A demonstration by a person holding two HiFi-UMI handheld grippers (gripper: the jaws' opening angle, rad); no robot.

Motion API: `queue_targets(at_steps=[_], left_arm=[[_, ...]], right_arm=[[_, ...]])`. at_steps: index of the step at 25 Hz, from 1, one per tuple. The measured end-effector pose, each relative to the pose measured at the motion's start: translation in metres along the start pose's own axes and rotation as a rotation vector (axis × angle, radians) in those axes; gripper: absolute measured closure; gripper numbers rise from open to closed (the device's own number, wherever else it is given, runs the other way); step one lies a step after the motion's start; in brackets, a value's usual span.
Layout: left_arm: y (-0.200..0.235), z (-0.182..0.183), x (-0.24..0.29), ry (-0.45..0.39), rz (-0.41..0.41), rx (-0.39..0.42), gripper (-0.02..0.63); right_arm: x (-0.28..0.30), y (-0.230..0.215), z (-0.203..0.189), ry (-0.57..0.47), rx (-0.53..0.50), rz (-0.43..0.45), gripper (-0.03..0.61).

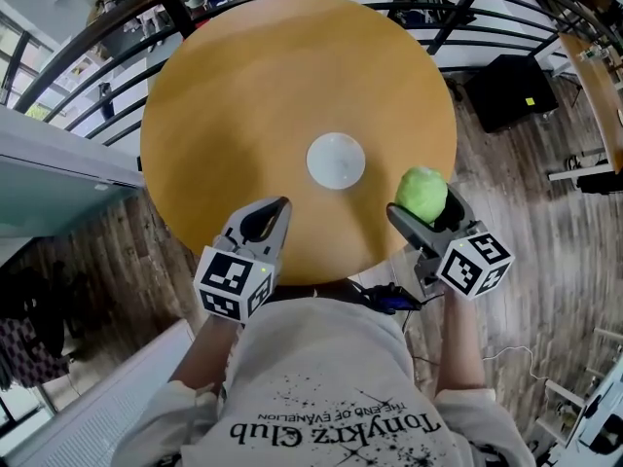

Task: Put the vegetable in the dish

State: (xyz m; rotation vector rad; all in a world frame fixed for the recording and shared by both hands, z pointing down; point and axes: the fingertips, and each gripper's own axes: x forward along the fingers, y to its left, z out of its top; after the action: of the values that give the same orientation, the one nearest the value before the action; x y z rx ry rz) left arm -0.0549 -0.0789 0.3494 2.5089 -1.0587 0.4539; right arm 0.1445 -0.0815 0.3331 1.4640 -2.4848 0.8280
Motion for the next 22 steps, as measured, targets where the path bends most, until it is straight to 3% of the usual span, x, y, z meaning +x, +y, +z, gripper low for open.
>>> queue_targets(at_steps=[22], left_arm=[[0.035,-0.026,0.066,0.060,0.010,-0.066,0.591]], right_arm=[[0.076,-0.044,-0.028,0.109,-0.004,0.013,0.091]])
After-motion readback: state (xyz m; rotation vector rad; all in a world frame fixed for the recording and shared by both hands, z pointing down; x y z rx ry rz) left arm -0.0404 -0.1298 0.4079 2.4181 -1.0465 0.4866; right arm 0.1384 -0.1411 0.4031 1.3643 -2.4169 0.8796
